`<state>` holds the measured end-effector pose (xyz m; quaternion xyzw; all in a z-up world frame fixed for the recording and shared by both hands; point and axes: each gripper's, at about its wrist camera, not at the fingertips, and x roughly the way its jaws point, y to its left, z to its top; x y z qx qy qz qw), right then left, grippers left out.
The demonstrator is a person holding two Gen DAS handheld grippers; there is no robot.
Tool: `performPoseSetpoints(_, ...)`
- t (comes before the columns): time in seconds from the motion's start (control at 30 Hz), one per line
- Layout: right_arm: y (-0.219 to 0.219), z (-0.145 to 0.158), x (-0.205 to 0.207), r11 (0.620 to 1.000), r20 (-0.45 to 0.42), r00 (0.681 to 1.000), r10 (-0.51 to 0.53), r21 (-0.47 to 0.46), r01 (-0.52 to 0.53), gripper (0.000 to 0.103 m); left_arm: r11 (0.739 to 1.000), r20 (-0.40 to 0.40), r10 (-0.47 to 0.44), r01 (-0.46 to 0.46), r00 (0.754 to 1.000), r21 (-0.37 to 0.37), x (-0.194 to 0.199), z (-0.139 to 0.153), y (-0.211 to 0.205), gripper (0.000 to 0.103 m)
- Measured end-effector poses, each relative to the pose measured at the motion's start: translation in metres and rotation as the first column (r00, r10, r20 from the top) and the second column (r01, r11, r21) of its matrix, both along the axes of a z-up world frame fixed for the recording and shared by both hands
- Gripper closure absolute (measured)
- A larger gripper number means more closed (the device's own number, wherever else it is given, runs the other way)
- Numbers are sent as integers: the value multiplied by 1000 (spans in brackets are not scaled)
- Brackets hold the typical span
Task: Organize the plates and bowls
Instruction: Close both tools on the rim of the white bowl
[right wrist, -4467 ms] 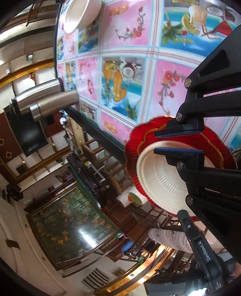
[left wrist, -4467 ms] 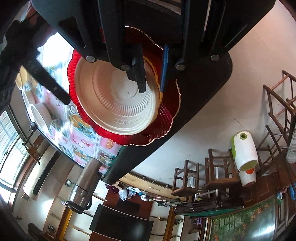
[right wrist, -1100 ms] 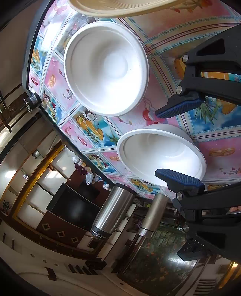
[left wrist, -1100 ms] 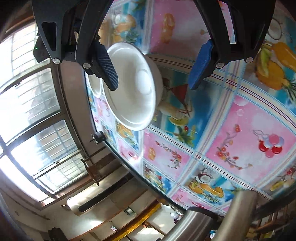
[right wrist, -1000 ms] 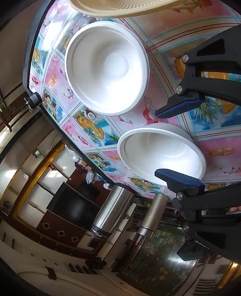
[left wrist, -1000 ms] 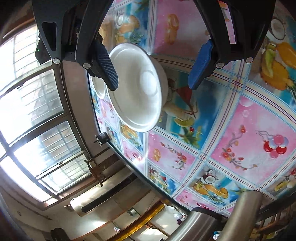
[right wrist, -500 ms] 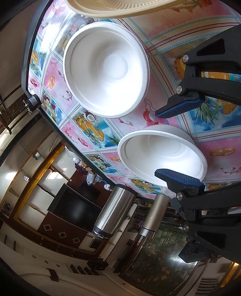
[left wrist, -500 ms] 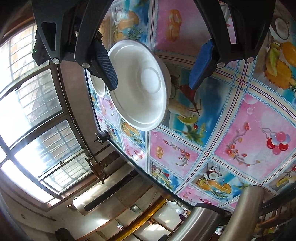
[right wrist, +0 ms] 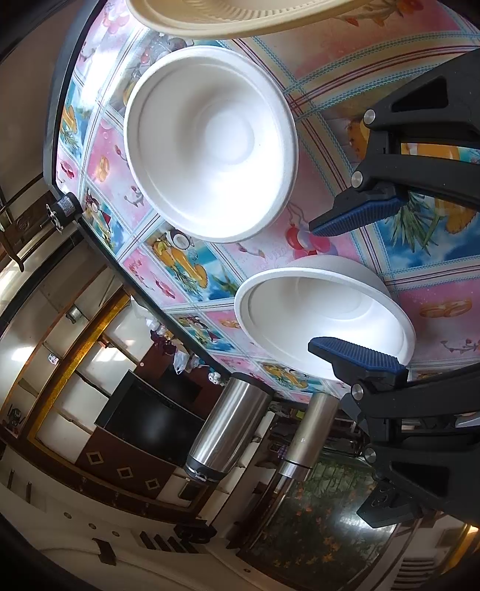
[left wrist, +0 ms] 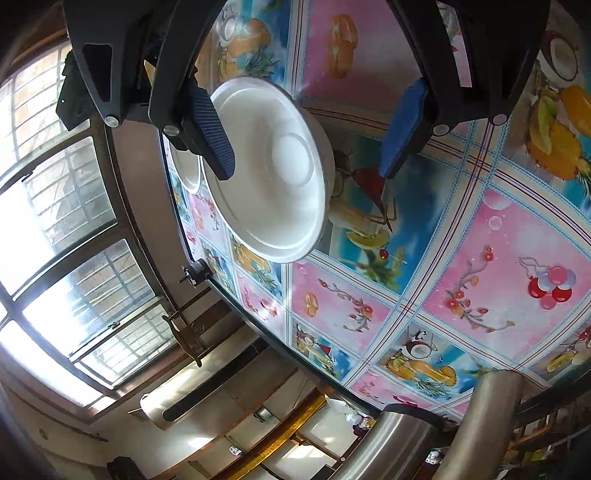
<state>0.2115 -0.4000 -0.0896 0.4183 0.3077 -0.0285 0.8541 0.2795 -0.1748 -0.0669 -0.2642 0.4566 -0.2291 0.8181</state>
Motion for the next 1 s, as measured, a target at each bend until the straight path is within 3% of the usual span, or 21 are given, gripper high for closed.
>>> performPoseSetpoints(0.27, -1, 0, -1, 1000, 0, 1000, -9, -1, 9, 43, 999, 10, 2, -2, 1000, 42, -2, -1, -5, 24)
performPoseSetpoints(0.67, 1, 0, 0, 1000, -5, 1000, -14, -15, 14, 43, 986, 104, 0, -18, 995, 166, -11, 10, -18, 24)
performPoseSetpoints(1.0, 2, 0, 1, 1000, -5, 1000, -15, -16, 15, 43, 980, 123, 1, -26, 992, 199, -14, 11, -21, 24)
